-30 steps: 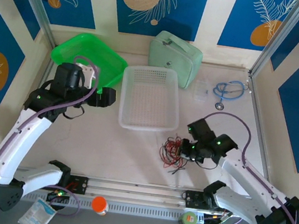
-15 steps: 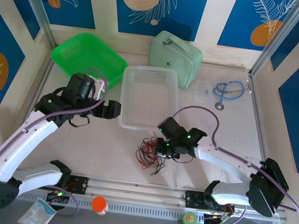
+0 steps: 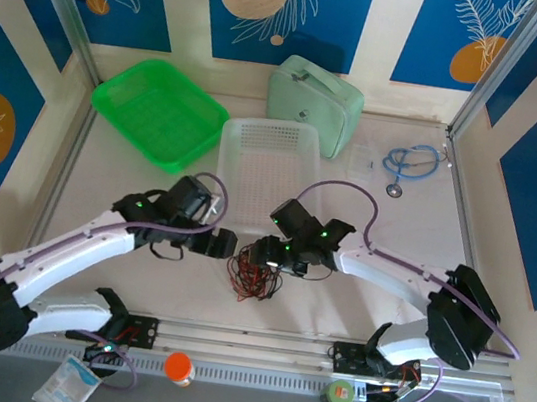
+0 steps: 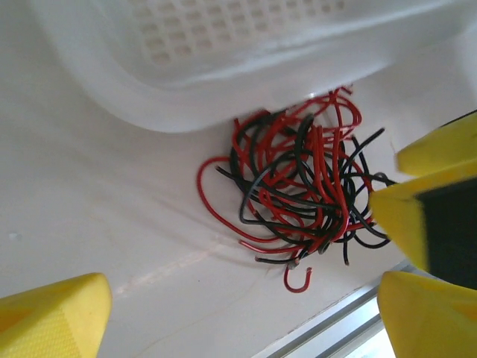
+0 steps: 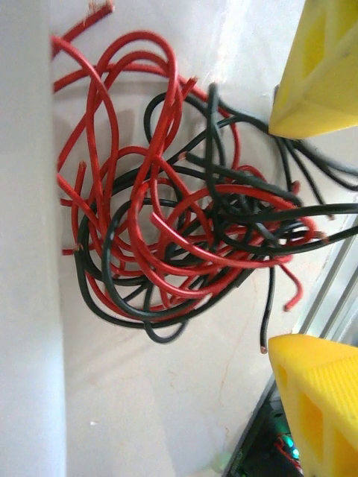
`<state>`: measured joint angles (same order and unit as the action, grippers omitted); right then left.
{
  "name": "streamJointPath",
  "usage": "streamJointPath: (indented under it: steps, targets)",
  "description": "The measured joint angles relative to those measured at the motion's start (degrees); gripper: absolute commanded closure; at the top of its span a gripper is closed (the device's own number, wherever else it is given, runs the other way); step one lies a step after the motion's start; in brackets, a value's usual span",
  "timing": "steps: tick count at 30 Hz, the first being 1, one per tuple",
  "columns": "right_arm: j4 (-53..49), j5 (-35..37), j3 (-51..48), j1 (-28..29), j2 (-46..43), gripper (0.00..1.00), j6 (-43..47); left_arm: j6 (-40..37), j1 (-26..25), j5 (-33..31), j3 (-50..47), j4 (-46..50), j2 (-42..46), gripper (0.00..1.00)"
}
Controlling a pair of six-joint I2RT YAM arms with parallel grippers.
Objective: Untangle the cables
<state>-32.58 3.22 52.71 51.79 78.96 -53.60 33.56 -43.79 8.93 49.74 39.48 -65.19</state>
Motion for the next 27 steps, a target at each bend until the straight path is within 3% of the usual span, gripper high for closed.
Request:
streamJointPath:
  steps: [7,12,22,27]
  targets:
    - [-3.5,1.9,-2.5,-2.3,-10.3,0.34,0.0,5.8,-9.9,-1.7,-4.0,-10.4,-6.7,0.26]
    - [-4.3,2.8,-6.7,-3.8,-13.7,0.37,-0.1,10.1,-14.5,-5.7,-9.2,-20.3,-9.4,0.28]
    - [-2.6,3.0,-12.4,-4.3,-15.5,0.42,-2.0,13.9,-15.9,-8.5,-15.6,-40.0,-13.2,0.34]
    - [-1.5,3.0,-12.8,-5.0,-15.5,0.44,-2.6,13.9,-17.1,-8.0,-15.6,-45.1,-16.1,0.48]
